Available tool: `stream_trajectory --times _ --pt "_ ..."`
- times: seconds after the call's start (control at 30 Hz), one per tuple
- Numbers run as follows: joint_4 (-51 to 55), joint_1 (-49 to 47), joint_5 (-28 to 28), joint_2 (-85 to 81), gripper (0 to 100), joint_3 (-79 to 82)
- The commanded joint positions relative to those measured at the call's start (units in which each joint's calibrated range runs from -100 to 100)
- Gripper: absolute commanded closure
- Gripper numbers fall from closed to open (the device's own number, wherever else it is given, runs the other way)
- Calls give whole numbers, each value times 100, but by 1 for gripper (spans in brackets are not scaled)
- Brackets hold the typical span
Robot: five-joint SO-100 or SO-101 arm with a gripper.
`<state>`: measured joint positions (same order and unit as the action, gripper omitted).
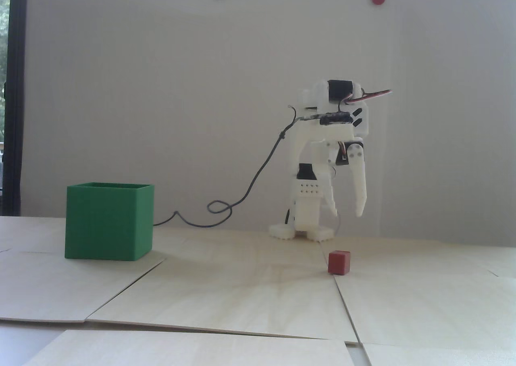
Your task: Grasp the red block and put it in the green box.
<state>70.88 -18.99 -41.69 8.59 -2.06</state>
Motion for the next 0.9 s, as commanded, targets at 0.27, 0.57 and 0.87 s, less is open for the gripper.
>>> stream_trajectory --times 0.27,0.57,0.87 --pt "-242 311 426 45 87 -486" --pt "-377 303 431 155 87 -690" --pt "-326 456 426 1198 87 -1968"
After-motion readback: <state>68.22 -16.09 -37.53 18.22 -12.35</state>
